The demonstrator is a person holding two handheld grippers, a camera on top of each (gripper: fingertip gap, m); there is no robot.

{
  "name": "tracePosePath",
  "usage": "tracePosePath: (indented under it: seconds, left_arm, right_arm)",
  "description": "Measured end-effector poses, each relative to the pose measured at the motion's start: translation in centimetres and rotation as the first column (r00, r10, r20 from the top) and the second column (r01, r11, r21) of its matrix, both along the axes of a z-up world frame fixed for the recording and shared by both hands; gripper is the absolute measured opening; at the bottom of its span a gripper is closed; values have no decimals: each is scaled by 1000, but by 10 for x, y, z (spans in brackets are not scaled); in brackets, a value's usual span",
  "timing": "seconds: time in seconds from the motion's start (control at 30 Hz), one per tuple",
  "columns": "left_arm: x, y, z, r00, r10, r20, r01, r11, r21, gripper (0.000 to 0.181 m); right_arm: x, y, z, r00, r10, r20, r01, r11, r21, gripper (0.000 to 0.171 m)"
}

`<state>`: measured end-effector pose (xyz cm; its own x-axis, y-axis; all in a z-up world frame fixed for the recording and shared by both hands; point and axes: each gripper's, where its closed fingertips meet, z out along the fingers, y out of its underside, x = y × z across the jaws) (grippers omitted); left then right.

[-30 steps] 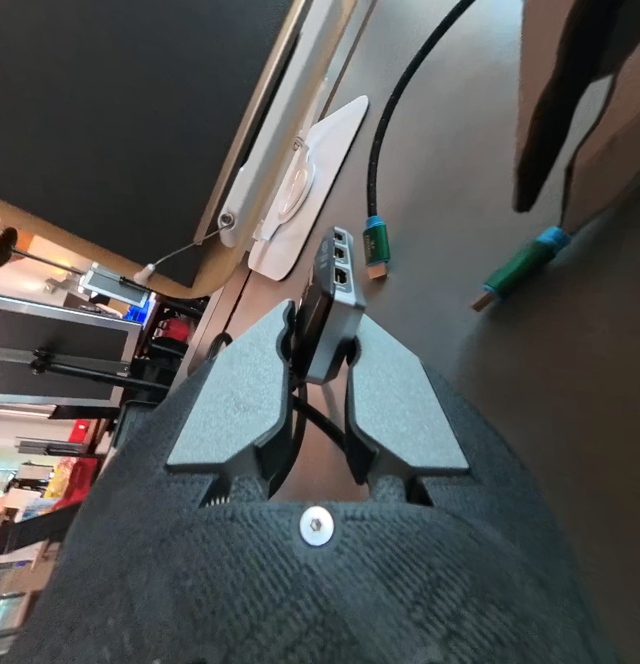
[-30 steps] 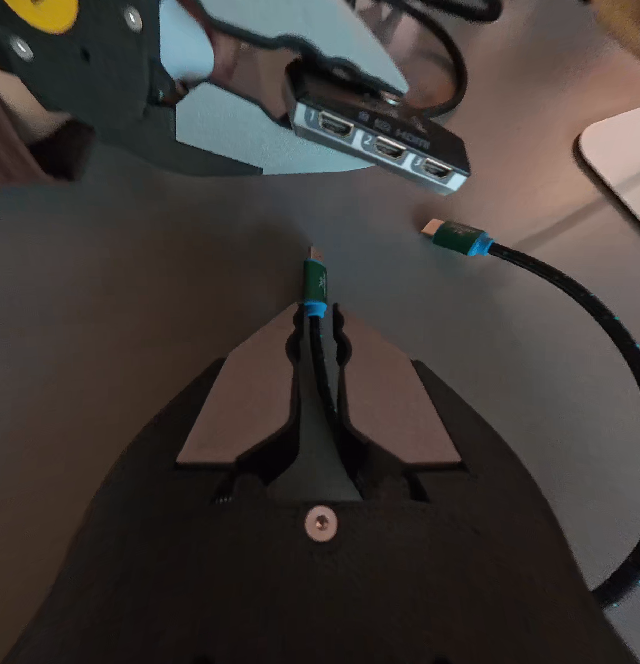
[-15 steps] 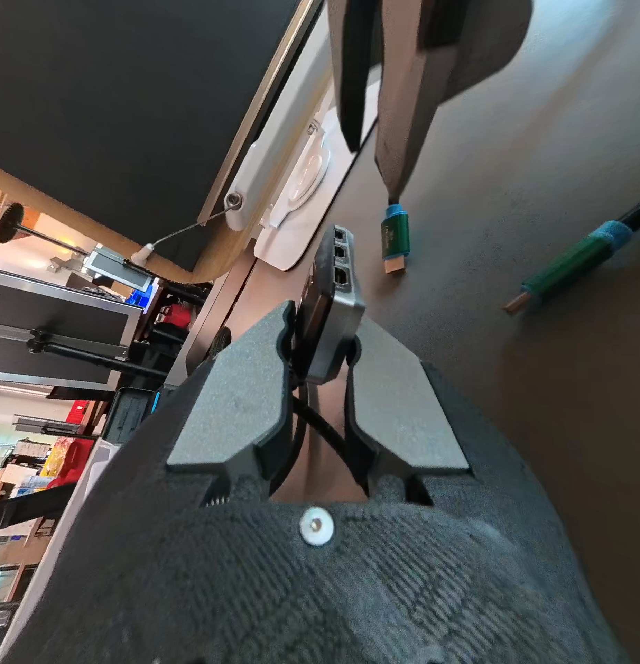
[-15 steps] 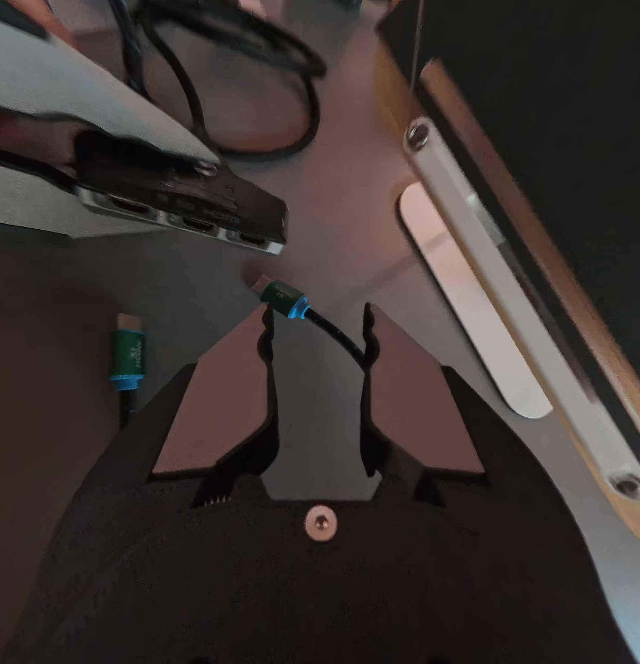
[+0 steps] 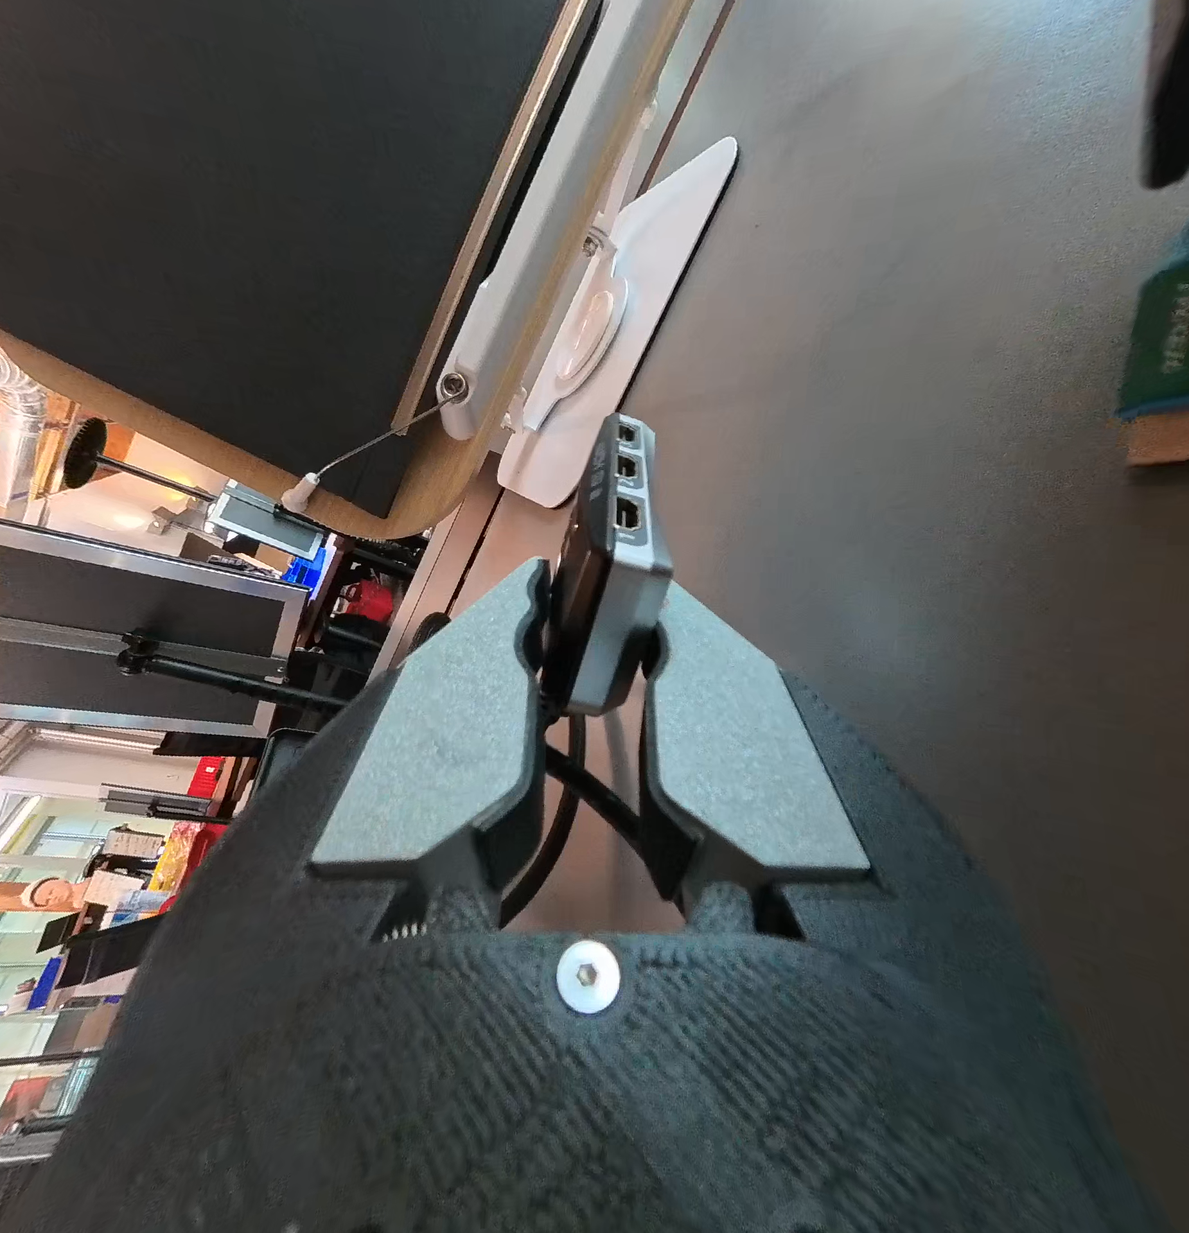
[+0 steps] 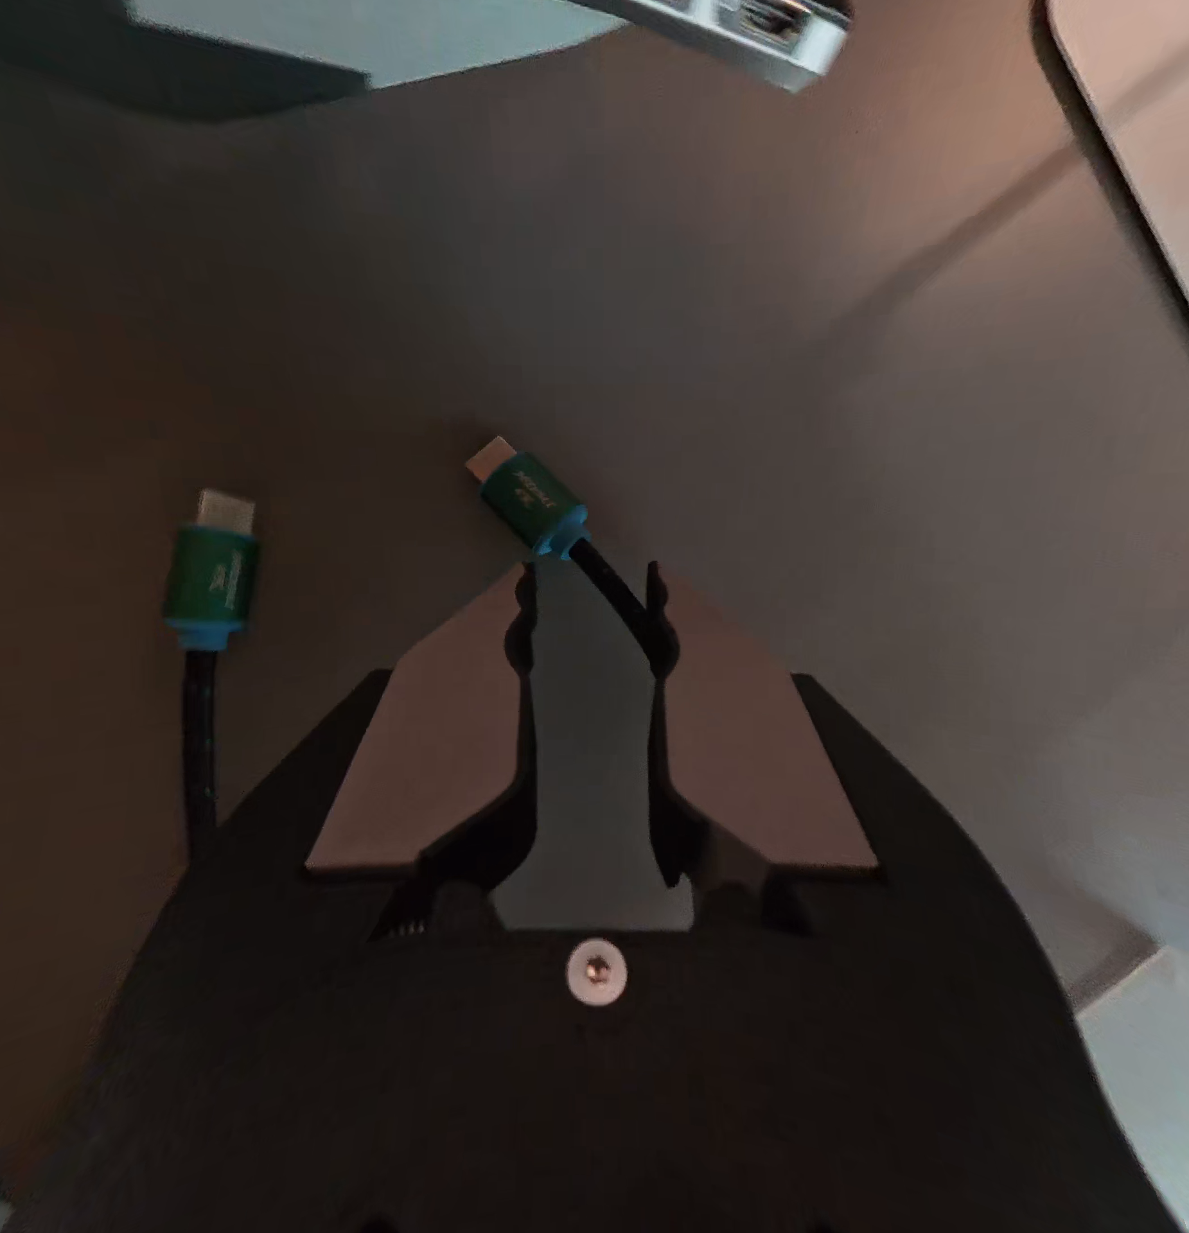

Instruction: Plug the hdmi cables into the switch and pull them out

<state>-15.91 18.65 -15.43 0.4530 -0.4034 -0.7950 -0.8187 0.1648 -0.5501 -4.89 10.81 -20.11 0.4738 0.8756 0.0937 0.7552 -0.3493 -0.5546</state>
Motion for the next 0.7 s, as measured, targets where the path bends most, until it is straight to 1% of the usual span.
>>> tracePosePath:
  seconds: [0.03,0.1,0.23,0.4,0.6,0.7]
  left_arm:
    - [1,-1,0,1000,-5,-2,5,1000,-1,24]
    - [3,-2,-1,1000,-20,-8,20,1000,1,24]
    - [8,-6,-4,997,-59,-42,59,998,4,24]
    - [10,-7,-6,997,-60,-48,60,998,-5,24]
    - [12,-8,-9,996,-66,-60,65,998,-15,24]
    - [12,-8,-8,996,-66,-54,65,998,-17,24]
  right_arm:
    - [-3,-3,-1,998,66,1,-66,998,17,28]
    - [-5,-3,-4,990,140,4,-140,989,43,29]
    - [-5,-5,-1,979,199,-38,-199,980,-1,23]
    - [-1,-11,10,951,305,-51,-305,952,14,27]
    - [-9,-9,10,918,390,-74,-390,921,11,15]
    - [-10,-8,8,900,428,-81,-429,903,4,16]
